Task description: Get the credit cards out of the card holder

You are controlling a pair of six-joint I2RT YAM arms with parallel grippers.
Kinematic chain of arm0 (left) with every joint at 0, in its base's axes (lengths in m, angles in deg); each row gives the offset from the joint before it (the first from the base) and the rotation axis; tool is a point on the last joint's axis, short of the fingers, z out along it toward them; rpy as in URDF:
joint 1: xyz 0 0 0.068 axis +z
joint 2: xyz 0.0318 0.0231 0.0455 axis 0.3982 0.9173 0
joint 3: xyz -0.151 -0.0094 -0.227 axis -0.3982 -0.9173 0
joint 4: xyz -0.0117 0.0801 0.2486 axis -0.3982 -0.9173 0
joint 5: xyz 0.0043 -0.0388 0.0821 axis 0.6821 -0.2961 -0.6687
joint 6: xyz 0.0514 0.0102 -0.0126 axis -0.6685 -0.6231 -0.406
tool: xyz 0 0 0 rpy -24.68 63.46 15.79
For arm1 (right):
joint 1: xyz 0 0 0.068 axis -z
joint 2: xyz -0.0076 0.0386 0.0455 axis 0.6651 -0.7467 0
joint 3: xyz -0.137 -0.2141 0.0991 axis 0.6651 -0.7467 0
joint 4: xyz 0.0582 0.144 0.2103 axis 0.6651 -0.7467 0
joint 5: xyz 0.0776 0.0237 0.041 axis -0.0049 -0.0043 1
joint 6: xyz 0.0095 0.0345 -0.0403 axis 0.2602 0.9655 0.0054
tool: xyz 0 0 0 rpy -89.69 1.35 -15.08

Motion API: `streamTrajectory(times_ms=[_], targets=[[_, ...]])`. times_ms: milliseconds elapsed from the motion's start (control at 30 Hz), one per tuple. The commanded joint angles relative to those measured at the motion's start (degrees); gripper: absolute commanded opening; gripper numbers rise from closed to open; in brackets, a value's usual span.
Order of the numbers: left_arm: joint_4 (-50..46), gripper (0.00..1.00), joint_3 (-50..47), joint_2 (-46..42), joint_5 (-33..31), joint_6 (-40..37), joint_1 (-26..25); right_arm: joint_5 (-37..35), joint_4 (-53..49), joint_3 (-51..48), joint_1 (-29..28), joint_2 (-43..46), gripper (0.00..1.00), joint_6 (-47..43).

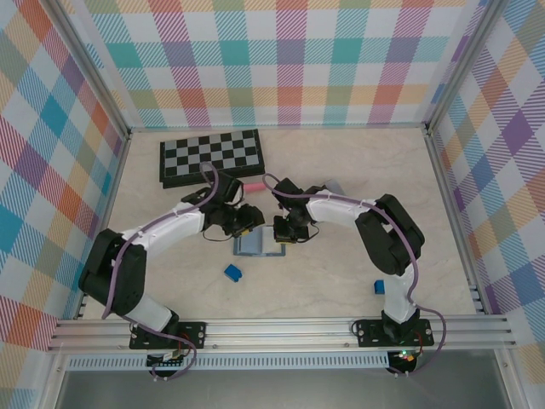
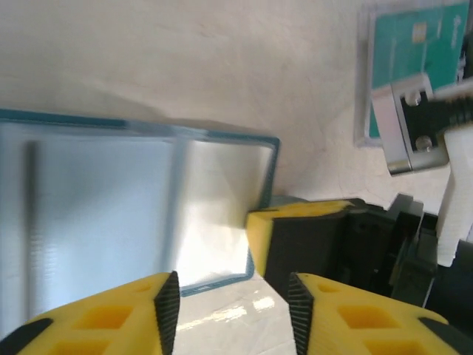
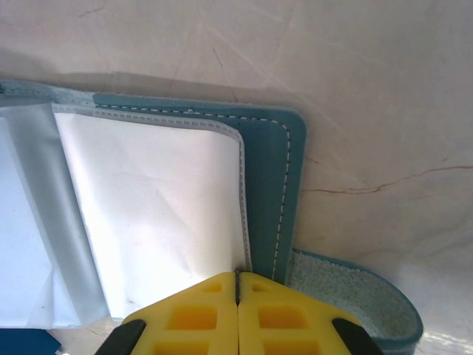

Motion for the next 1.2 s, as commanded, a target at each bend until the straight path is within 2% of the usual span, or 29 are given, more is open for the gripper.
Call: streamTrajectory(times_ms=[0, 200, 400, 533, 833, 1167], targets=[[-5.1, 0.49, -2.6, -1.5, -2.4, -1.4, 1.9, -1.6, -2.8, 0.5, 0.1, -2.0, 0.07, -1.3], [-3.0, 0.52, -4.5, 1.2, -3.1, -1.0, 2.3, -1.4, -3.2, 0.7, 0.1, -2.5, 0.07, -1.5], [0.1, 0.49, -5.0, 3.6, -1.0, -0.9, 2.3, -1.2, -3.1, 0.4, 0.1, -2.3, 0.07, -1.5], [-1.1, 0.50, -4.6, 4.7, -3.3, -0.9, 2.3, -1.0, -3.2, 0.5, 0.1, -2.5, 0.07, -1.5], [-1.1, 0.52, -4.7, 5.3, -3.8, -1.0, 2.3, -0.5, -3.5, 1.0, 0.1, -3.2, 0.07, -1.3], [5.8, 0.49, -5.7, 6.0, 5.0, 0.9, 2.3, -0.3, -3.9, 1.5, 0.1, -4.0, 0.07, -1.3]])
